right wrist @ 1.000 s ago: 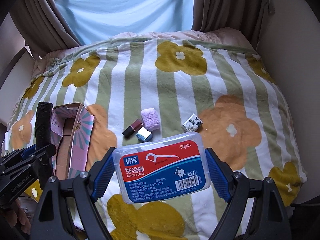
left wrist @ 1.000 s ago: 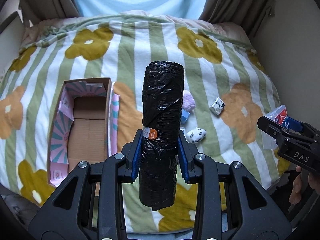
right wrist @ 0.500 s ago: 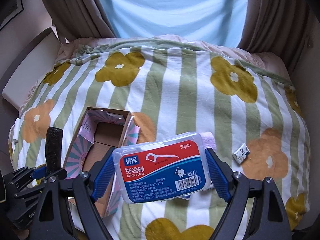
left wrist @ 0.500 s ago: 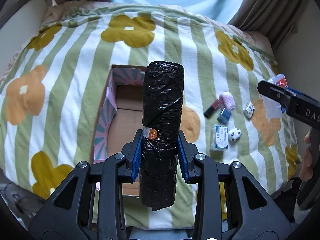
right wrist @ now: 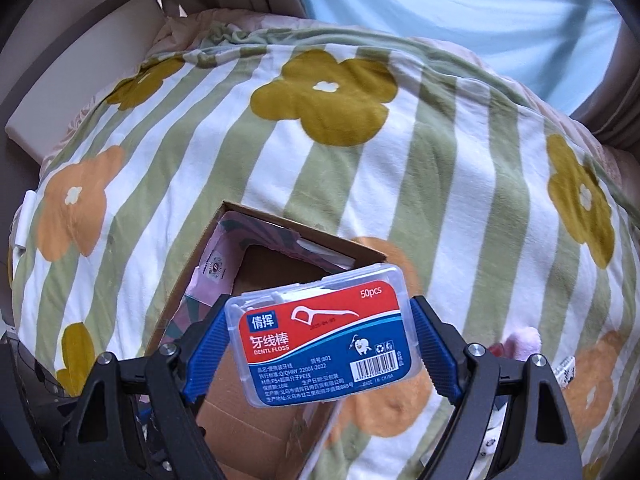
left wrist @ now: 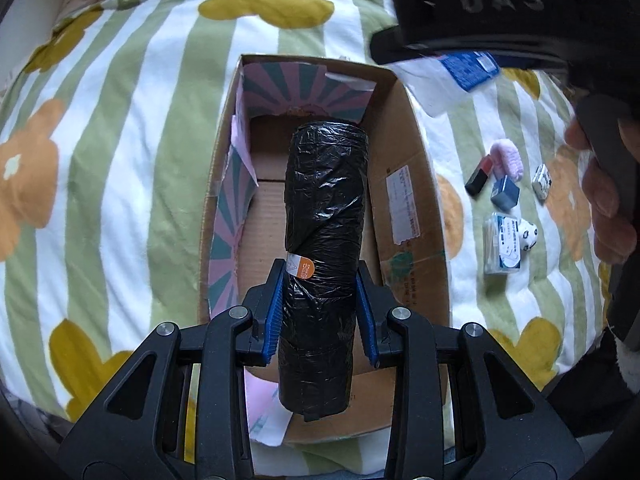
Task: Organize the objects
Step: 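Lower the black roll into the box with the left tool while the right tool drops the floss box in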
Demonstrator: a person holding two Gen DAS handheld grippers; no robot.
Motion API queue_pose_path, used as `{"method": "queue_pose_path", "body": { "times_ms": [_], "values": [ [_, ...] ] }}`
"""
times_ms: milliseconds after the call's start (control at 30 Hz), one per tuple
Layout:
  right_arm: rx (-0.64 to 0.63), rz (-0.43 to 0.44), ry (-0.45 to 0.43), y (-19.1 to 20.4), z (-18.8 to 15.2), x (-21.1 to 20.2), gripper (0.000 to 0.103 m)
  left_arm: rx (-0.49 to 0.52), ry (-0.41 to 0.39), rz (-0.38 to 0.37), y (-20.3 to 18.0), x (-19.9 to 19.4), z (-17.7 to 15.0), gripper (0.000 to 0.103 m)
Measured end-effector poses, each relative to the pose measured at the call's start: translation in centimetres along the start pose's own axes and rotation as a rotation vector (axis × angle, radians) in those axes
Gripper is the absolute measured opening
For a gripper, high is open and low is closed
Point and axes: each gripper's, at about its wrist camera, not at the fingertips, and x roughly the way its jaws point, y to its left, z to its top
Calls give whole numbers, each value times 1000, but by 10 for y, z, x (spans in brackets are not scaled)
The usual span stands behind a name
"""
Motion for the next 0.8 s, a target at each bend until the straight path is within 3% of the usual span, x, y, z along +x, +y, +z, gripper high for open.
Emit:
{"method": "queue_pose_path", "body": {
  "times_ms": [333,600,633,667,700,733,767,800],
  "values": [
    [-255,137,82,41,13,91,83,128,74,-15,-6,66,-10,29],
    [-287,211,145,42,14,111,83,198,85,1,-10,78,-14,30],
    [-284,225,150,42,14,112,84,204,78,-2,-11,76,-13,34],
    [-277,246,159,40,13,113,87,214,73,-10,-13,75,-13,57],
    [-268,256,168,39,13,114,91,223,75,-46,-15,74,-13,69],
    [-261,263,165,38,13,114,100,230,87,-106,-17,74,-13,95],
    [-258,273,154,37,12,112,102,239,90,-143,-21,73,-14,103],
    [-257,284,145,37,11,111,102,259,72,-114,-28,71,-17,103]
  ]
}}
